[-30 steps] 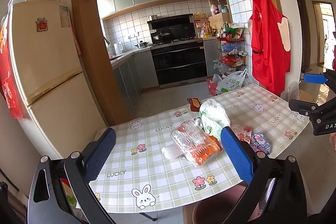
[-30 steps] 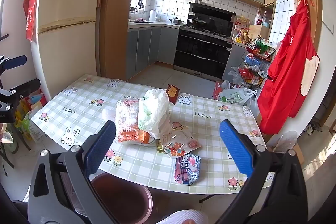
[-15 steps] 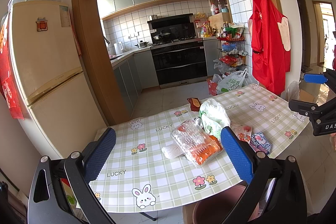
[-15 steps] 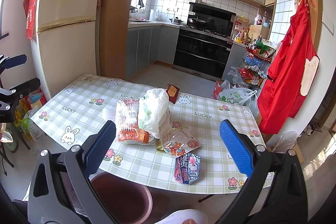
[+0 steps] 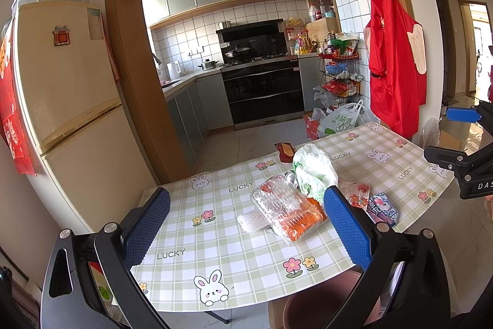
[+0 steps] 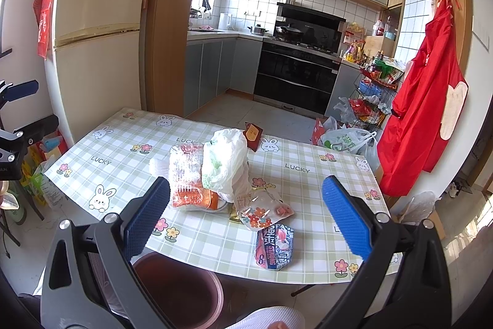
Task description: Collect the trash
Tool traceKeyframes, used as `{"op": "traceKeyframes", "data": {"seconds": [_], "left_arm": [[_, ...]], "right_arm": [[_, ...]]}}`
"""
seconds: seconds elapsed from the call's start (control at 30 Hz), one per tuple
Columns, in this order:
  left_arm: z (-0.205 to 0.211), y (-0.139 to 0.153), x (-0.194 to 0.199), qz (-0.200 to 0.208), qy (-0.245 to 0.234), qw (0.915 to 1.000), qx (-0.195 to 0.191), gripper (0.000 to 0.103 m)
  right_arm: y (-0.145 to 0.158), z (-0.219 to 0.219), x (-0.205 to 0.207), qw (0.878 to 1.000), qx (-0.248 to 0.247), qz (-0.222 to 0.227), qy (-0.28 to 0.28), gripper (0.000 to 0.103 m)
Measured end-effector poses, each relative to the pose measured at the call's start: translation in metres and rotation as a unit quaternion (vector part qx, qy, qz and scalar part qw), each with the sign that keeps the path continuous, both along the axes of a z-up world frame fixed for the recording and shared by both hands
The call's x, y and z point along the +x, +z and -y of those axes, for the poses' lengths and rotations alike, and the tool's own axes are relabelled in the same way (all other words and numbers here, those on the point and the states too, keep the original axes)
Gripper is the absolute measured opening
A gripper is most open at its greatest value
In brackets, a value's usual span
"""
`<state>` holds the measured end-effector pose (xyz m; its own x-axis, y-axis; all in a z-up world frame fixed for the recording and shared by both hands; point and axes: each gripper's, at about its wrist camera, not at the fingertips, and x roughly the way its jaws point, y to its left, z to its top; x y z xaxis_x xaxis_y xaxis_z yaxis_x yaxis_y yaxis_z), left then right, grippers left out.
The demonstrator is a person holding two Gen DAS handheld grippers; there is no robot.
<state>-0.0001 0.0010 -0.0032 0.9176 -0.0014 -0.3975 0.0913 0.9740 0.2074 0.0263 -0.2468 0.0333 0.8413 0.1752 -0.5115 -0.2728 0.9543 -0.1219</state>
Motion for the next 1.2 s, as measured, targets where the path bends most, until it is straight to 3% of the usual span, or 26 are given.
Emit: {"op": "traceKeyframes", "data": {"seconds": [1.2], "left_arm": [[-0.0054, -0.0078, -0.0014, -0.004, -0.002, 1.0, 0.0, 0.098]], "right_arm": [[0.0002, 0.002, 0.0, 1.0, -0.002, -0.002, 0.001, 0.097]]}}
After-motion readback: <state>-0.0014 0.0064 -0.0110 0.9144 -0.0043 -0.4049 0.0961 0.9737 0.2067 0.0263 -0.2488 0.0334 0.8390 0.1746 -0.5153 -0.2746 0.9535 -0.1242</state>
